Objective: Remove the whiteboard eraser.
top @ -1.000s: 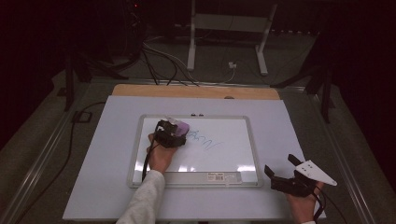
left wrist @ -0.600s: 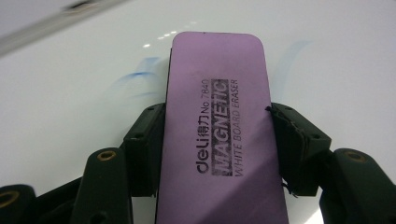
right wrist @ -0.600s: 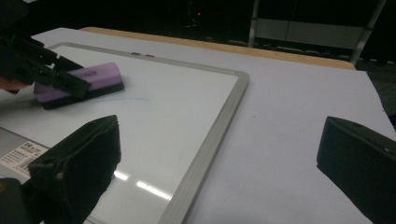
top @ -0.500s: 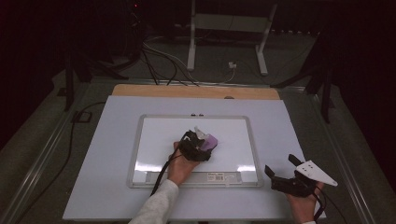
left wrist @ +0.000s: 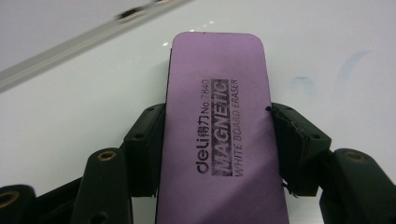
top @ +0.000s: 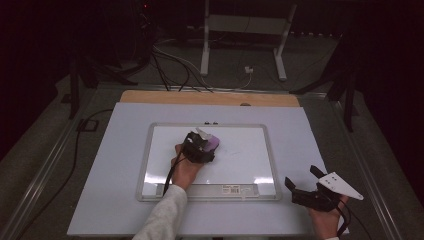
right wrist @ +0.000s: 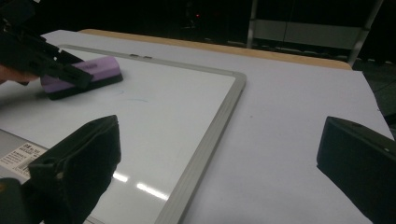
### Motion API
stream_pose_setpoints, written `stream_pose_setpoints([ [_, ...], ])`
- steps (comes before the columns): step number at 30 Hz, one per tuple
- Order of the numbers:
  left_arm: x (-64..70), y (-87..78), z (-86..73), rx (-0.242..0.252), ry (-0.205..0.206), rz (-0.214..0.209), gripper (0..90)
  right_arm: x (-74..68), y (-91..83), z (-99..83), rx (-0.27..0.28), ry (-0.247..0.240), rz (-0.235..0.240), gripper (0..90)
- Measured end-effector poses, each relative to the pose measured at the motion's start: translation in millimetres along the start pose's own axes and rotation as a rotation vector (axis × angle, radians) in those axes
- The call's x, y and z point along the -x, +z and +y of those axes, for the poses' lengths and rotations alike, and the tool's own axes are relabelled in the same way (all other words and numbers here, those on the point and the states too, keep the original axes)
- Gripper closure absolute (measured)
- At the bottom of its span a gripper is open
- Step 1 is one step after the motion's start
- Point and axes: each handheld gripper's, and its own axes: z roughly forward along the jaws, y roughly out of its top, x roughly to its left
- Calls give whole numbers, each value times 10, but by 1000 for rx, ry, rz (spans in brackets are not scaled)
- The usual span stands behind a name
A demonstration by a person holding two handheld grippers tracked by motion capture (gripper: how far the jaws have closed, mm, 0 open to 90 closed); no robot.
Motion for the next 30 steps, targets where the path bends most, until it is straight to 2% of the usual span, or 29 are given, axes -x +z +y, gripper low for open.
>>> stream_pose_setpoints([
  [5, -233, 0, -16, -5, -70, 50, 419, -3, 0, 0, -1, -1, 0, 0],
  [8, -314, 4, -9, -12, -89, 86, 419, -2, -1, 0, 0, -1, 0, 0],
  [10, -345, 15, 2, -14, -100, 110, 419, 0, -2, 0, 1, 0, 0, 0],
  [13, -366, 35, 23, -17, -123, 125, 418, 3, -5, 1, 3, 1, 0, 0],
  [16, -350, 43, 36, -20, -120, 132, 418, 6, -6, 0, 3, 3, 0, 0],
  [19, -336, 46, 40, -20, -123, 102, 418, 2, 0, 0, 1, 1, 1, 0],
  [21, -275, 54, 53, -21, -107, 84, 419, -3, 4, 1, -1, 0, 2, 0],
  [26, 2, 69, 91, -19, -21, 27, 419, -11, 8, 1, -1, -2, 4, 0],
  [30, 243, 69, 105, -16, 37, -50, 419, -10, 8, 0, -2, -3, 4, 0],
])
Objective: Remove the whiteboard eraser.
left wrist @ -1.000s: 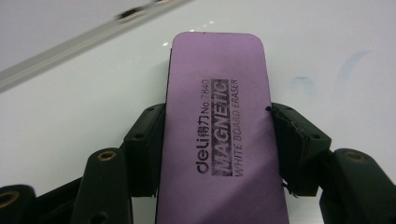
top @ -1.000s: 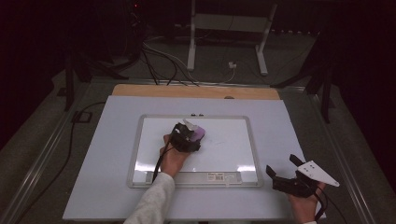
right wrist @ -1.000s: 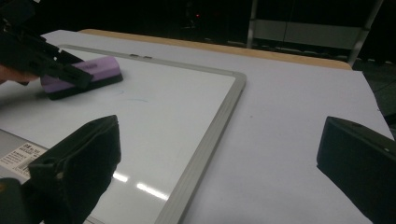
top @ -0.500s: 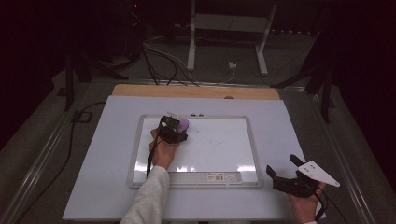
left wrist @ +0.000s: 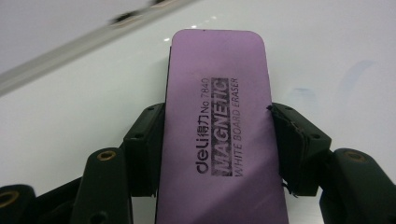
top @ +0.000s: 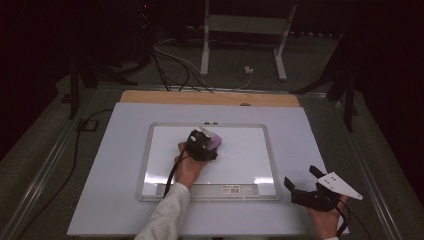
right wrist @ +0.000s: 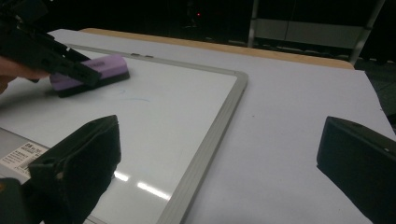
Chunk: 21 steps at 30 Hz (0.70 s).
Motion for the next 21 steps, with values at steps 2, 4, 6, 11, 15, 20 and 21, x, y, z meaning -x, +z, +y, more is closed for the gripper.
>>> stream_pose_setpoints([
  [2, 103, -1, 1, 9, 50, 8, 419, -1, -1, 1, 0, 1, 0, 0],
  [4, 92, 2, 4, 8, 45, 2, 419, -1, -6, 2, 1, 2, 0, 0],
  [6, 12, 10, -1, 9, 23, -2, 419, 4, -13, 2, 3, 4, -1, 0],
  [11, -312, 14, -23, 9, -69, 86, 419, 25, -24, -1, 5, 7, -4, 0],
  [15, -581, -7, -66, 6, -158, 156, 419, 28, -29, -1, 5, 10, -5, 0],
  [20, -598, -1, -44, -6, -160, 171, 418, 18, -14, -1, 2, 7, -3, 0],
  [21, -588, 7, -34, -5, -160, 155, 418, 14, -10, -1, 1, 5, -3, 0],
])
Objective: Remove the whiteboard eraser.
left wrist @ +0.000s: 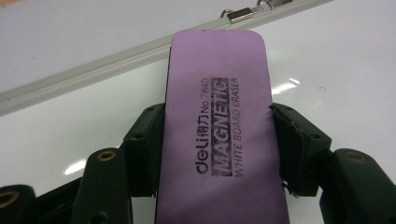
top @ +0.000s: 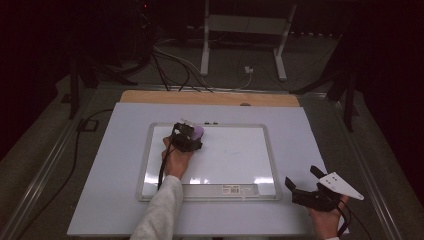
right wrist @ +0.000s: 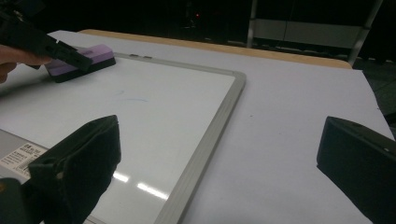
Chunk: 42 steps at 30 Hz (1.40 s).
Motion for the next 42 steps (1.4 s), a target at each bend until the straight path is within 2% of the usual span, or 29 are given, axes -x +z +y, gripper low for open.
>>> stream_pose_setpoints([
  [4, 150, 22, 41, -5, 31, -46, 418, -15, 10, 3, -2, -4, 2, 0],
  [6, 281, 28, 51, -3, 58, -101, 418, -13, 9, 3, -2, -4, 2, 0],
  [8, 453, 19, 43, 9, 133, -152, 418, -5, 5, 3, -1, -3, 0, 0],
  [10, 550, 8, 41, 13, 172, -155, 418, 5, -8, 3, 2, -2, 0, 0],
  [12, 520, 14, 48, 6, 160, -168, 418, 14, -15, 1, 2, 0, -3, 0],
  [14, 454, 15, 54, 2, 139, -126, 418, 17, -21, 3, 5, 2, -5, 0],
  [18, 241, 15, 49, -10, 64, -43, 419, 17, -20, 2, 2, 4, -5, 0],
  [21, 150, 11, 37, -12, 19, -29, 418, 14, -17, 1, 1, 2, -4, 0],
  [23, 183, 7, 39, -12, 34, -11, 418, 13, -13, 0, 0, 1, -4, 0],
  [25, 229, 8, 38, -10, 42, -47, 418, 10, -9, 1, 0, 2, -4, 0],
  [27, 310, -1, 37, -10, 70, -55, 418, 7, -10, 1, -1, 0, -2, 0],
  [30, 452, -16, 30, -10, 108, -92, 418, 7, -11, 2, -1, 2, -3, 0],
  [33, 597, -41, 8, -7, 147, -150, 418, 4, -12, 3, 0, 0, -2, 0],
  [35, 669, -60, -8, -3, 185, -164, 418, 6, -12, 1, -1, 0, -2, 0],
  [36, 681, -67, -12, 0, 197, -157, 418, 6, -12, 1, -2, 1, -2, 0],
  [38, 644, -57, -11, -3, 176, -173, 418, 6, -17, 3, 1, 1, -3, 0],
  [41, 526, -49, -7, -3, 150, -130, 418, 17, -28, 2, 3, 3, -6, 0],
  [42, 469, -46, -7, -5, 129, -115, 418, 23, -30, 0, 3, 5, -7, 0],
])
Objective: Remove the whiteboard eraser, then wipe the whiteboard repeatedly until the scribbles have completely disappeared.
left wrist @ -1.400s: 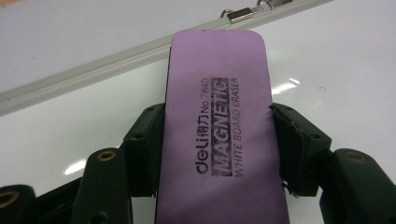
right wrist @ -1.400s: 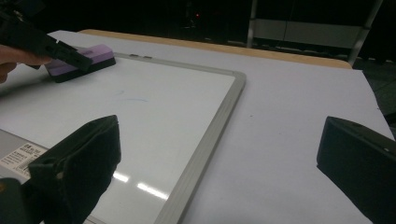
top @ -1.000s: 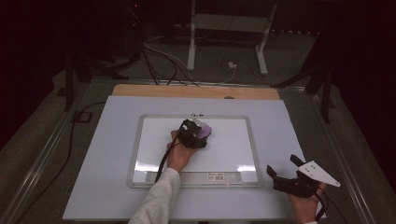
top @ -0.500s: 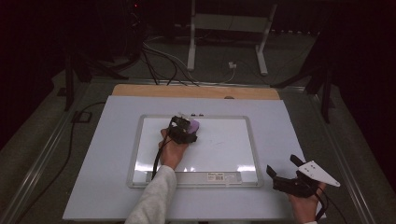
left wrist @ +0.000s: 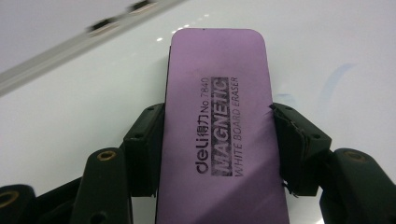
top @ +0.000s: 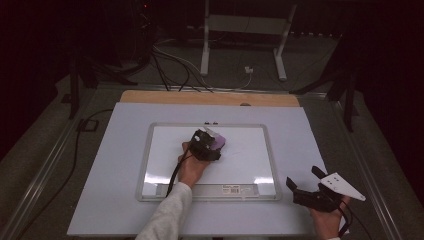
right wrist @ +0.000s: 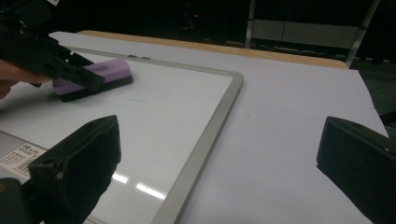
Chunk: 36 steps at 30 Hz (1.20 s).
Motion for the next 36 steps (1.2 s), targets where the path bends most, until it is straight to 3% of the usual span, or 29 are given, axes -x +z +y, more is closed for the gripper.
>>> stream_pose_setpoints([
  [3, -181, -30, -34, -13, -50, 51, 418, 7, -1, -1, 2, 4, -2, 0],
  [6, -303, -41, -66, -9, -98, 46, 418, -5, 10, 0, -3, -3, 1, 0],
  [9, -267, -42, -59, -11, -75, 66, 418, -12, 19, -5, -7, -1, 2, 0],
  [13, -197, -37, -48, -11, -68, 44, 418, -21, 21, -2, -7, -4, 4, 0],
  [18, -16, -22, -31, -3, -28, -24, 418, -35, 36, -5, -11, -6, 8, 0],
  [25, 514, -56, -55, 17, 119, -143, 418, -34, 37, -4, -12, -7, 7, 0],
  [26, 575, -67, -65, 22, 147, -150, 418, -35, 33, -3, -11, -7, 7, 0],
  [28, 607, -79, -66, 23, 163, -138, 418, -34, 28, -2, -10, -10, 8, 0],
  [30, 531, -66, -54, 12, 138, -142, 418, -29, 22, -4, -9, -7, 6, 0],
  [33, 319, -53, -23, -8, 76, -28, 418, -15, 11, -3, -7, -4, 4, 0],
  [34, 225, -44, -16, -11, 46, 16, 418, -12, 11, -5, -8, -4, 3, 0],
  [36, 39, -13, -10, -13, -63, 14, 418, -9, 18, -7, -7, 0, 2, 0],
])
